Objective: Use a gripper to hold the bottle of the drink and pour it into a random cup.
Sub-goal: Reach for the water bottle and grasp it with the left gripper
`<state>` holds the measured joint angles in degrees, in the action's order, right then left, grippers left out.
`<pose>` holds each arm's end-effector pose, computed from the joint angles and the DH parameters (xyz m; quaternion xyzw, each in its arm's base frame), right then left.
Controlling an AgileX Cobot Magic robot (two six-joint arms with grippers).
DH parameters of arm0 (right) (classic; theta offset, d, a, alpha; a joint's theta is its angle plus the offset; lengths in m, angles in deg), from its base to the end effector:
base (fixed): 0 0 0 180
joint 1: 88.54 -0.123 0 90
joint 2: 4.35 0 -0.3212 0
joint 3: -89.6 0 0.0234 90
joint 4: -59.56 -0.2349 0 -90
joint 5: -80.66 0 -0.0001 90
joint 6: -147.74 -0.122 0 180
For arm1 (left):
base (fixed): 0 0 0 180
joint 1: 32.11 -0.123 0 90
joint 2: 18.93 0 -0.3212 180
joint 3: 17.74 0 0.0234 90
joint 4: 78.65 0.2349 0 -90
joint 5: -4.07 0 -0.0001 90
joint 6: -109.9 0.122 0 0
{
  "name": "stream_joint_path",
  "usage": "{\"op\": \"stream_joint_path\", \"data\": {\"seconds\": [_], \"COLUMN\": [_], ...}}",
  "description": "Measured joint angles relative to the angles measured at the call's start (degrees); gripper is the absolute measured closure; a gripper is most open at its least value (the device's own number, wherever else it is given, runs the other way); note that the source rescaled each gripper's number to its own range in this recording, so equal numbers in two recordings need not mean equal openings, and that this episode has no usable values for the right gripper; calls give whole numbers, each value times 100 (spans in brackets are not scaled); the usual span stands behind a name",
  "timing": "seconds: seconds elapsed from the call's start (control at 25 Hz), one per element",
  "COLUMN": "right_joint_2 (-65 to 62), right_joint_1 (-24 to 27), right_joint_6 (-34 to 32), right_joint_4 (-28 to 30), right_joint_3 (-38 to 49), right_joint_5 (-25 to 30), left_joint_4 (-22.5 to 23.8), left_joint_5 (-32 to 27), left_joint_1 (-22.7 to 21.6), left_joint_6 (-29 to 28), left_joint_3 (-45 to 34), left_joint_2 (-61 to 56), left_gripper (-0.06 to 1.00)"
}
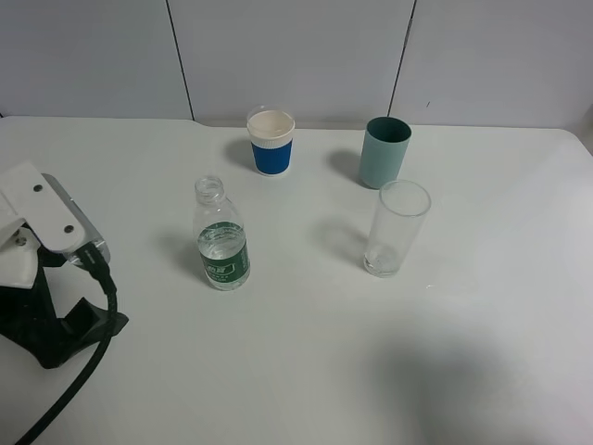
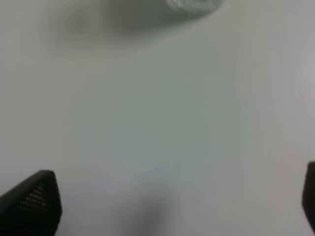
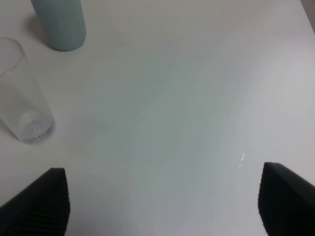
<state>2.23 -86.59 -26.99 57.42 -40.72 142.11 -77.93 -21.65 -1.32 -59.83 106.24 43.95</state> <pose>-0.0287 0.0050 0.2530 -0.0256 0.8553 -0.0139 0.5173 0.1215 -0.0717 0.2163 0.3384 0.8906 -0.0499 0.2998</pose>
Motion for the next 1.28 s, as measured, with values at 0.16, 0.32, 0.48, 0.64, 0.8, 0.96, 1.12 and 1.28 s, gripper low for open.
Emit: {"op": "stream_joint_path", "data": {"seconds": [0.16,0.32,0.48,0.64,0.8,0.96,1.12,1.28], "right_joint_2": [0,0,0,0,0,0,0,0], "right_joint_1": [0,0,0,0,0,0,0,0], "right_joint_6": [0,0,0,0,0,0,0,0], "right_joint_4": [0,0,0,0,0,0,0,0], "right_joint_3": [0,0,0,0,0,0,0,0], "right_joint_5": [0,0,0,0,0,0,0,0], "left_joint_4": [0,0,0,0,116,389,628,738], "left_joint_5": [664,960,1739,2572,3086,4055,5280,6138], "left_joint_1": [0,0,0,0,0,0,0,0], "left_joint_6": [-310,-367,-502,-849,-1083,-1311,-1386,-1454], "left_joint_3": [-188,-309,-315,-315,-334,-620,-949,-1043], "left_joint_2": [445,842,1160,1598,2001,2305,2696,3219], "left_gripper": [-6,-6,-6,-6,-6,-6,-6,-6]}}
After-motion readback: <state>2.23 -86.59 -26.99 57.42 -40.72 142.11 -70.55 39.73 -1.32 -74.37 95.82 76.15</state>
